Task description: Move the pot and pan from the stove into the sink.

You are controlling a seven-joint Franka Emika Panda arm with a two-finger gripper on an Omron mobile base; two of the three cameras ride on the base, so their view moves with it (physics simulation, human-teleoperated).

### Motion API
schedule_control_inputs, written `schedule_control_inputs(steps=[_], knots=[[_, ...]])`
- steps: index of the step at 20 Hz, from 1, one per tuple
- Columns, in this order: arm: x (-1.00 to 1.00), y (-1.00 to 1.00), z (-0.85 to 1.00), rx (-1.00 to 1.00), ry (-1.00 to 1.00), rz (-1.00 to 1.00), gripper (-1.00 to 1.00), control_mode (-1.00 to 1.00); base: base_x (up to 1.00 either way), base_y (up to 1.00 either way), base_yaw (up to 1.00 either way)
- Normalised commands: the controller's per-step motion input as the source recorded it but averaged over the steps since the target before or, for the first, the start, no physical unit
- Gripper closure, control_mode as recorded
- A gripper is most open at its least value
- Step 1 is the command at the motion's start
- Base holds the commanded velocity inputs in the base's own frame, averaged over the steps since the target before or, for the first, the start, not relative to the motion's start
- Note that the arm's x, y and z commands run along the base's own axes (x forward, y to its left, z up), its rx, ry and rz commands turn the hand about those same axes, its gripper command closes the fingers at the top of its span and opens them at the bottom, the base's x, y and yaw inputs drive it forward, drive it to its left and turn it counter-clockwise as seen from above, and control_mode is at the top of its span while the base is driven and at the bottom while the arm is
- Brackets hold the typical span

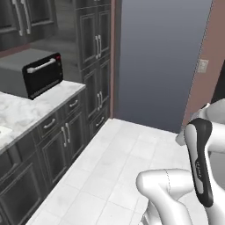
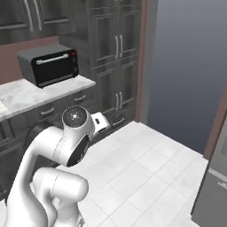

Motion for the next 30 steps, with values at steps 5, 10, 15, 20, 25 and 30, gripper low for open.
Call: schedule_control_inputs(steps=[5,10,15,20,25,30], knots=[[0.00,0.00,0.00,0.00,0.00,0.00,-1.00,1.00,0.01,-0.17,-0.49],[0.00,0.00,0.00,0.00,0.00,0.00,-1.00,1.00,0.02,-0.19,-0.49],[0.00,0.00,0.00,0.00,0.00,0.00,-1.00,1.00,0.03,-0.23,-0.48],[0.00,0.00,0.00,0.00,0.00,0.00,-1.00,1.00,0.01,-0.12,-0.20],[0.00,0.00,0.00,0.00,0.00,0.00,-1.00,1.00,0.26,0.00,0.00],[0.00,0.00,0.00,0.00,0.00,0.00,-1.00,1.00,0.79,0.06,-0.03]])
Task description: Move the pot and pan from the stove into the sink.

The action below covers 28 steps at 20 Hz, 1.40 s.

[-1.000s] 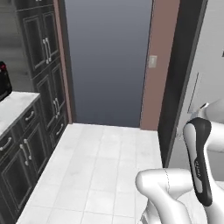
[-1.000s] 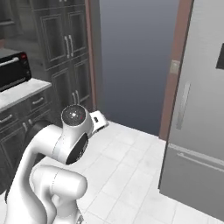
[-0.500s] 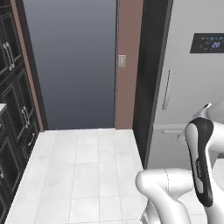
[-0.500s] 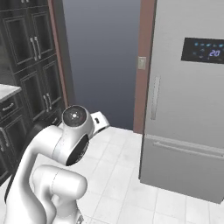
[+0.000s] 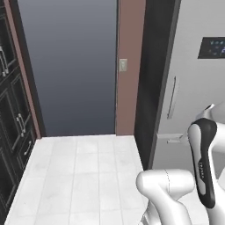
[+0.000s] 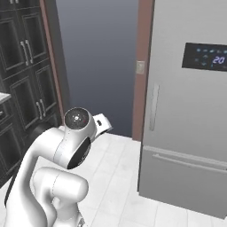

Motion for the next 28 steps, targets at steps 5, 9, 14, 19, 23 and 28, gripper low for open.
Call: schedule_control_inputs(steps=[5,9,14,19,23,28], knots=[[0.00,0.00,0.00,0.00,0.00,0.00,-1.00,1.00,0.48,0.04,-0.02],[0.00,0.00,0.00,0.00,0.00,0.00,-1.00,1.00,0.02,-0.02,0.00],[0.00,0.00,0.00,0.00,0.00,0.00,-1.00,1.00,0.10,-0.45,-0.03],[0.00,0.00,0.00,0.00,0.00,0.00,-1.00,1.00,0.16,-0.76,-0.05],[0.00,0.00,0.00,0.00,0.00,0.00,-1.00,1.00,0.19,-0.81,-0.06],[0.00,0.00,0.00,0.00,0.00,0.00,-1.00,1.00,0.20,-0.80,-0.06]])
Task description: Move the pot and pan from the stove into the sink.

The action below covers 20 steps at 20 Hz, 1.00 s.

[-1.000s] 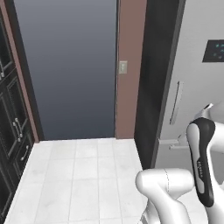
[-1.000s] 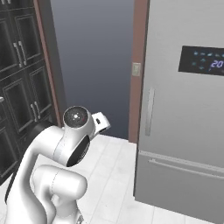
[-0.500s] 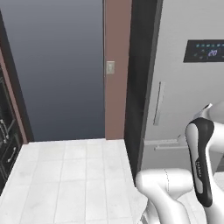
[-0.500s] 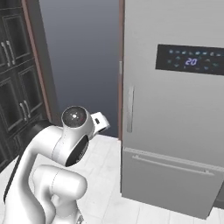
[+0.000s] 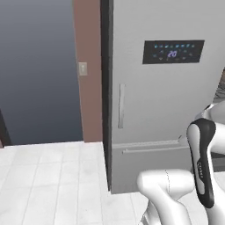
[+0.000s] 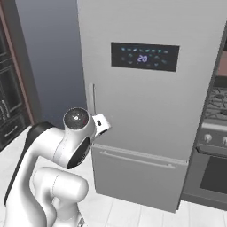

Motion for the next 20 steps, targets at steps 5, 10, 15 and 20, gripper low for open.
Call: schedule_control_inputs(steps=[5,10,15,20], knots=[[0.00,0.00,0.00,0.00,0.00,0.00,-1.00,1.00,0.19,-0.80,-0.07],[0.00,0.00,0.00,0.00,0.00,0.00,-1.00,1.00,0.23,-0.79,-0.08],[0.00,0.00,0.00,0.00,0.00,0.00,-1.00,1.00,0.23,-0.80,-0.08],[0.00,0.00,0.00,0.00,0.00,0.00,-1.00,1.00,0.24,-0.80,-0.08]])
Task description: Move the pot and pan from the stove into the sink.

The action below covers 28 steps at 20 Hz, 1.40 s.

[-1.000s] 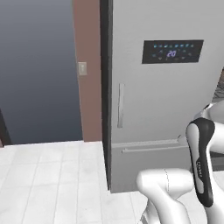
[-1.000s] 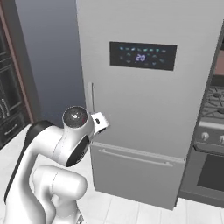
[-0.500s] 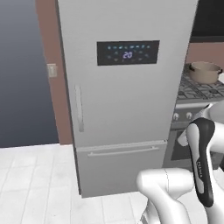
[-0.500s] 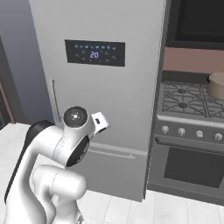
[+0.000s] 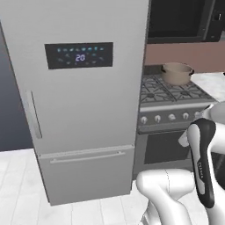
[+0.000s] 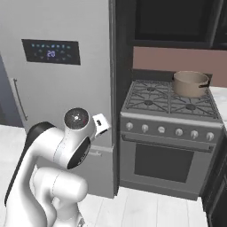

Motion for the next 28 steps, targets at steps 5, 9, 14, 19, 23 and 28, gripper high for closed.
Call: schedule_control_inputs(steps=[5,9,14,19,23,28], knots=[[0.00,0.00,0.00,0.00,0.00,0.00,-1.00,1.00,0.25,-0.78,-0.08],[0.00,0.00,0.00,0.00,0.00,0.00,-1.00,1.00,0.24,-0.79,-0.07],[0.00,0.00,0.00,0.00,0.00,0.00,-1.00,1.00,0.21,-0.61,-0.05],[0.00,0.00,0.00,0.00,0.00,0.00,-1.00,1.00,0.18,-0.54,-0.03],[0.00,0.00,0.00,0.00,0.00,0.00,-1.00,1.00,0.01,-0.13,0.00],[0.00,0.00,0.00,0.00,0.00,0.00,-1.00,1.00,0.33,0.00,0.00]])
